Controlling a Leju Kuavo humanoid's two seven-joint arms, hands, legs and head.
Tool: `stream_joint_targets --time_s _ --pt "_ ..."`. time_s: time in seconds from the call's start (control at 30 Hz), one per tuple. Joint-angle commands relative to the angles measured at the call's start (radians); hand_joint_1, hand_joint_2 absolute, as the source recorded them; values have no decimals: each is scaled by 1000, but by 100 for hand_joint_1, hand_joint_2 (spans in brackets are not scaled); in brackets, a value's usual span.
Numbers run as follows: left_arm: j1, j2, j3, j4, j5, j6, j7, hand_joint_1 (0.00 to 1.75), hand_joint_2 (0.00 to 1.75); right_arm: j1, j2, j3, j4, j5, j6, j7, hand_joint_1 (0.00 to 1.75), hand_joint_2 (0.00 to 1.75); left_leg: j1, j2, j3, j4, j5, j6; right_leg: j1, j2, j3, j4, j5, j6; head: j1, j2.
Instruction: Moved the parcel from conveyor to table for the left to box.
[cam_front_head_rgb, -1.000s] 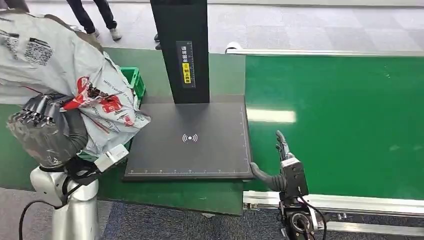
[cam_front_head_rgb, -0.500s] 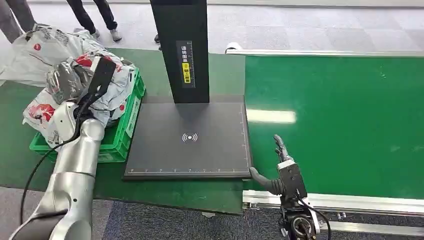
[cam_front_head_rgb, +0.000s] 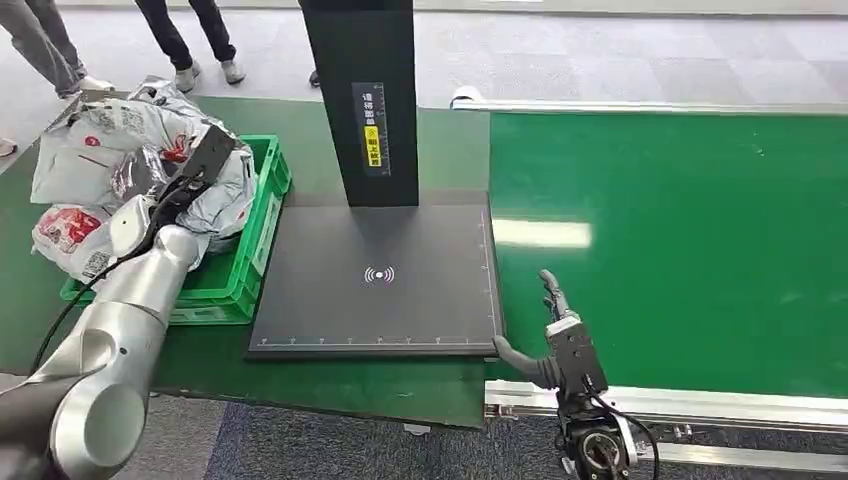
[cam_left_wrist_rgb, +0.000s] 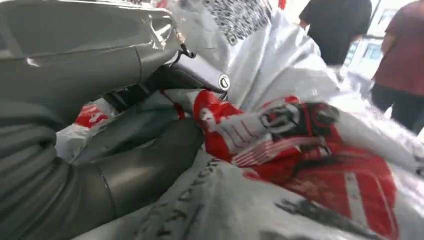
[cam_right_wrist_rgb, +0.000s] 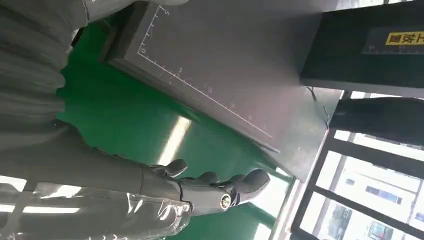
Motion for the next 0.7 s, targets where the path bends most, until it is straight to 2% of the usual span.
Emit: stream_joint_targets --time_s 0.03,0.07,0.17,0.27,0.7 --pt "11 -4 52 167 64 -210 -17 175 175 -48 6 -20 44 3 14 6 0 175 0 1 3 -1 0 0 0 0 3 -1 1 0 0 0" --pt "17 -11 96 173 129 -320 -74 175 175 -57 3 -16 58 3 16 6 0 175 -1 1 4 -3 1 1 0 0 4 -2 1 0 0 0" --pt "27 -14 66 173 100 -319 -61 175 175 -54 2 -17 57 2 17 5 0 175 -1 -3 7 -5 3 1 -1 -2 8 -4 2 0 0 0" --pt "27 -19 63 176 98 -324 -57 175 175 -49 3 -17 52 2 17 5 0 175 -1 -13 12 -2 2 1 -1 -11 14 -2 -4 3 0 0" --pt "25 -18 61 173 97 -327 -54 175 175 -47 3 -17 48 2 17 5 0 175 0 -15 12 0 3 1 0 -12 17 -1 -2 3 0 0"
